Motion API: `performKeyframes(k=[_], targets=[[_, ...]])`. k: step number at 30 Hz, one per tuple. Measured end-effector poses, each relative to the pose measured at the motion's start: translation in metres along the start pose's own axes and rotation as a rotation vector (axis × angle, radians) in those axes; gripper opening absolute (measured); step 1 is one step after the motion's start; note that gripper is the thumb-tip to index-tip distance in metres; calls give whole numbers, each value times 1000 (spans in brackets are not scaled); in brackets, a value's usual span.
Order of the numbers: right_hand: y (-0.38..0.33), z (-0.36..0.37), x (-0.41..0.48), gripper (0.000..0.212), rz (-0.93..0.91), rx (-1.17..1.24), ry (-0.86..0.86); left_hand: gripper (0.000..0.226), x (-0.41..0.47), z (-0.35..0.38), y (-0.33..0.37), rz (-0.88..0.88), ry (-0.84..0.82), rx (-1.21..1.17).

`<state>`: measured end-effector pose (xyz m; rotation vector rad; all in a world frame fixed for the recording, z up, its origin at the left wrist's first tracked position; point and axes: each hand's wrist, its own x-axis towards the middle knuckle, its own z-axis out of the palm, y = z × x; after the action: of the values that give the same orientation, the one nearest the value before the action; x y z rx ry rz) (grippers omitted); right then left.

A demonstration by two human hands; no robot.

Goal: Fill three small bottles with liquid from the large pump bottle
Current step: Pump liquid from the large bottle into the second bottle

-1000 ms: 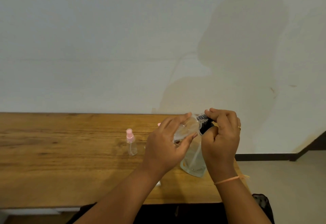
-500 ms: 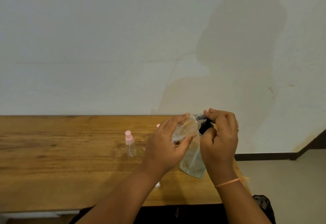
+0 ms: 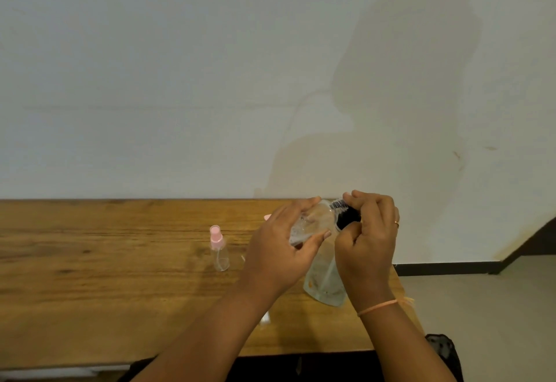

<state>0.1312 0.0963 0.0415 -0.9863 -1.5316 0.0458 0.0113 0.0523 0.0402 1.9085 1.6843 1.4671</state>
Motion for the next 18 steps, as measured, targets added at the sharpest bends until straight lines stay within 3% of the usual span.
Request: performKeyframes(k=[8, 13, 18], targets=[[-8, -4, 0, 43, -20, -16, 18, 52, -1, -4, 3, 53, 47, 59], [3, 0, 1, 43, -10, -61, -8, 52, 0, 1, -1, -30, 7, -35], [0, -2, 1, 44, 21, 42, -2, 53, 0, 1, 0, -19, 7, -45]])
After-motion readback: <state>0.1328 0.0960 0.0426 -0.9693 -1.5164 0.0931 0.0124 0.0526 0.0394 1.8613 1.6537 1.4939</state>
